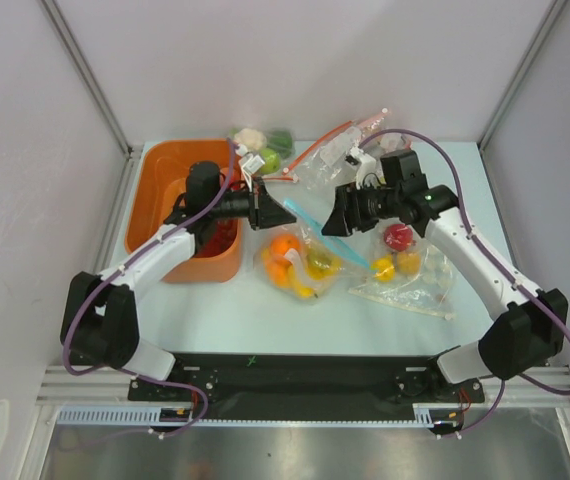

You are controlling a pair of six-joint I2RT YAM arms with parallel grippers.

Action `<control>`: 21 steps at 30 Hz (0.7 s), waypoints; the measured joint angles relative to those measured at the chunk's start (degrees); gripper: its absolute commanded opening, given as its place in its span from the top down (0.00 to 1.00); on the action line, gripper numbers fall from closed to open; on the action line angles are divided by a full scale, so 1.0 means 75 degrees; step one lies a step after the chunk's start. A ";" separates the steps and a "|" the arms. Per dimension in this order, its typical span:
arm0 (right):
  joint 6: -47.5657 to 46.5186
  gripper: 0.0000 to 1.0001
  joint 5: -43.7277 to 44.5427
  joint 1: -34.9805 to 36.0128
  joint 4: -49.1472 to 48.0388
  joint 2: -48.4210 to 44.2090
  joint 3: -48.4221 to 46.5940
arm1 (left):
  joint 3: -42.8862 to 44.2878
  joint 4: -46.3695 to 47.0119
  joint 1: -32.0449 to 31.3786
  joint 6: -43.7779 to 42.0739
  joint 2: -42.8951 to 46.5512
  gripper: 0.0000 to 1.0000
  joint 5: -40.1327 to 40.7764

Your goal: Open the zip-top bag and remove the fake food

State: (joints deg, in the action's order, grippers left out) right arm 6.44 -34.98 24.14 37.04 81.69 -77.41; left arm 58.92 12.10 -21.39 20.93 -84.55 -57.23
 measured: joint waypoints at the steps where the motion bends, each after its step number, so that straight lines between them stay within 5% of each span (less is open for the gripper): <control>1: -0.0003 0.35 -0.0009 0.0029 -0.0032 0.0050 0.0047 | 0.0029 -0.0029 0.0000 -0.0009 -0.0015 1.00 -0.0009; 9: -0.0067 0.37 -0.0137 0.0309 -0.0192 0.0554 0.0175 | 0.0187 -0.0154 0.0000 -0.0070 -0.0125 0.99 -0.0038; 12: -0.0096 0.54 -0.0230 0.0356 -0.0271 0.0697 0.0201 | 0.0192 -0.0169 0.0000 -0.0076 -0.0131 1.00 -0.0067; 16: -0.0157 0.91 -0.0335 0.0373 -0.0350 0.0889 0.0204 | 0.0204 -0.0230 0.0000 -0.0125 -0.0131 1.00 -0.0070; 19: -0.0160 1.00 -0.0341 0.0373 -0.0335 0.0924 0.0201 | 0.0204 -0.0318 0.0000 -0.0204 -0.0131 0.98 -0.0050; 21: -0.0152 1.00 -0.0274 0.0373 -0.0271 0.0924 0.0166 | 0.0204 -0.0323 0.0000 -0.0239 -0.0131 0.86 0.0009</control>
State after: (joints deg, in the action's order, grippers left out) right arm 5.30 -37.04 26.94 35.00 88.62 -76.16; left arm 60.45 9.67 -21.39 19.14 -85.54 -57.17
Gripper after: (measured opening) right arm 0.014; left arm 0.066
